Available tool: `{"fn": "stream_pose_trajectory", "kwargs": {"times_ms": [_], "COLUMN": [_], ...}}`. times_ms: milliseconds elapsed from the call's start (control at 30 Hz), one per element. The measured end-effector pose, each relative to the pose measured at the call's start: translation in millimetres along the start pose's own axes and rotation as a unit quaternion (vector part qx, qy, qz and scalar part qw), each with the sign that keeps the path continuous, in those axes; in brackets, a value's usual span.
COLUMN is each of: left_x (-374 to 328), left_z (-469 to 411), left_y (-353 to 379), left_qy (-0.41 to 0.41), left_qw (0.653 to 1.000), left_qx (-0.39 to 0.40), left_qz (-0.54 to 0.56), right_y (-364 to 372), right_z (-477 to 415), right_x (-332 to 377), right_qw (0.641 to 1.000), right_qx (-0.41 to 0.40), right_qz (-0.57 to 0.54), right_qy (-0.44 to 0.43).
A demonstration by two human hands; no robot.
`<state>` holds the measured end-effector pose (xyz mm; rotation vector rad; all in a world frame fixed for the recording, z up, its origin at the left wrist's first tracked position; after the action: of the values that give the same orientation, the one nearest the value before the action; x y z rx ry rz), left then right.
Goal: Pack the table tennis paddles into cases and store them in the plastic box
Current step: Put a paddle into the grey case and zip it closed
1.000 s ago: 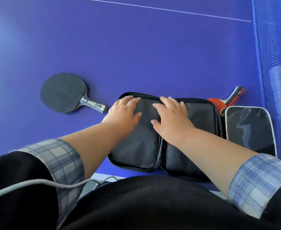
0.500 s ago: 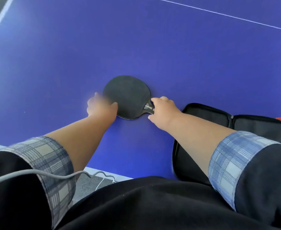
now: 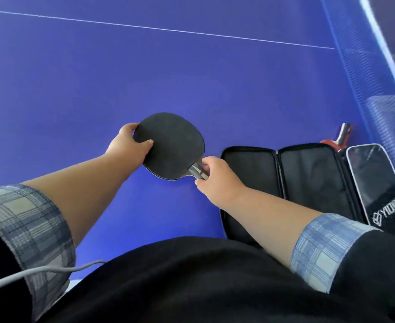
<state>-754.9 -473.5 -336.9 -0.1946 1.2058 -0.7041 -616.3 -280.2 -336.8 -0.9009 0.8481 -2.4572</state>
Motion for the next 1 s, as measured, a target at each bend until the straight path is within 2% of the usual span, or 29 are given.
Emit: {"fn": "stream_pose_trajectory", "kwargs": {"times_ms": [133, 300, 567, 900, 1000], "left_x": [-36, -66, -78, -85, -86], "left_z": [-3, 3, 8, 17, 18], "left_y": [53, 121, 195, 218, 222], "left_qy": [0.076, 0.126, 0.162, 0.17, 0.162], "left_qw": [0.995, 0.98, 0.957, 0.949, 0.936], "left_qx": [0.064, 0.142, 0.207, 0.208, 0.201], "left_qz": [-0.032, -0.059, -0.125, -0.162, -0.238], "right_y": [-17, -29, -26, -21, -26], "right_z": [17, 35, 42, 38, 36], "right_x": [-56, -119, -176, -186, -187], "right_qw": [0.991, 0.973, 0.942, 0.964, 0.969], "right_qx": [-0.029, -0.069, -0.044, -0.035, -0.023], "right_qz": [-0.103, -0.161, -0.255, -0.184, -0.154], "right_qy": [0.076, 0.152, 0.212, 0.189, 0.191]}}
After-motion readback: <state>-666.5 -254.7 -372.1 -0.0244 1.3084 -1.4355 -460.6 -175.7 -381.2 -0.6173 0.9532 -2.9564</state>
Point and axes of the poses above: each hand's wrist, its own z-axis away from the middle knuckle, its own y-axis out of the palm, x = y × z, the point moved 2 cm from there along -z, towards the middle knuckle, and after that the axes turned 13 degrees about y, right-handed, at the moved point
